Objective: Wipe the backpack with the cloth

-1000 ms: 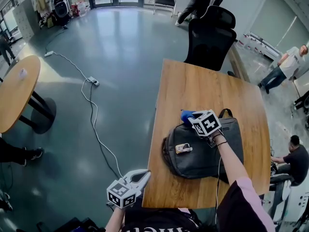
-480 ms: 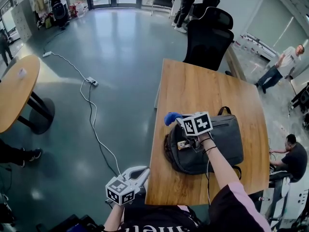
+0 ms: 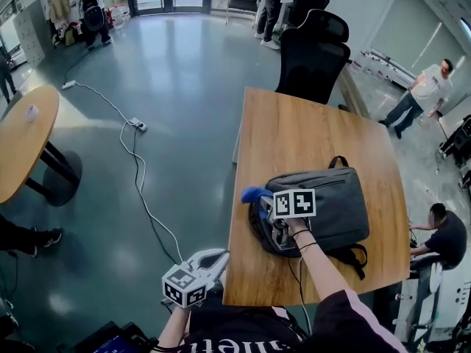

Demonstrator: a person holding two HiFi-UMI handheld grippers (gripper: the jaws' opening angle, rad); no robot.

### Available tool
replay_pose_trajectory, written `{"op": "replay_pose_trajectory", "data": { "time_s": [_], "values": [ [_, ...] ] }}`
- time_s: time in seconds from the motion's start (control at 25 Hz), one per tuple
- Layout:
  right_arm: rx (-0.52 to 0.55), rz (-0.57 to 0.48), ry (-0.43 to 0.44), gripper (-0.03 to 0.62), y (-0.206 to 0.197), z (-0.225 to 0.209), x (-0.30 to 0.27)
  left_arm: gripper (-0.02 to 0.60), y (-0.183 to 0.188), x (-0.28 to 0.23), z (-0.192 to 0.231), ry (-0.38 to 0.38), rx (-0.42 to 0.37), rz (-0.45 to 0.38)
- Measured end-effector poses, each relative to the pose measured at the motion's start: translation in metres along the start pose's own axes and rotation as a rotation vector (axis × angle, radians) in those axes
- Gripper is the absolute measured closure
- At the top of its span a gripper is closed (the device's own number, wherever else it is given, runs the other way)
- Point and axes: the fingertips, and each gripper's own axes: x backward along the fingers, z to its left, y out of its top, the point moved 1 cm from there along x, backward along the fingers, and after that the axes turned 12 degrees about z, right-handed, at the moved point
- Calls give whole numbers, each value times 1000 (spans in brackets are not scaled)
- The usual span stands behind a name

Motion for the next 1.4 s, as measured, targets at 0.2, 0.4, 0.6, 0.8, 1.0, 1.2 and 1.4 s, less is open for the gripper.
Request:
{"op": "replay_pose_trajectory", "data": {
  "time_s": [0.2, 0.4, 0.6, 0.8, 1.0, 1.2, 1.4],
  "values": [
    [-26, -13, 20, 531, -39, 13, 10, 581, 0, 2, -7, -22, -13, 3],
    [-48, -15, 21, 531, -87, 14, 24, 581, -2, 3, -12, -41, -32, 14],
    [-25, -4, -7, 531, -133, 13, 42, 581, -1, 2, -13, -54, -41, 11],
    [2, 17, -41, 531, -163, 5, 60, 581, 0, -9, -24, -95, -73, 29],
    [58, -59, -36, 531, -134, 9, 90, 581, 1, -16, -40, -136, -100, 56],
    [160, -145, -121, 531, -61, -1, 103, 581, -2, -22, -46, -155, -111, 73],
    [243, -185, -230, 531, 7, -23, 97, 581, -3, -28, -49, -157, -110, 77]
  ]
}}
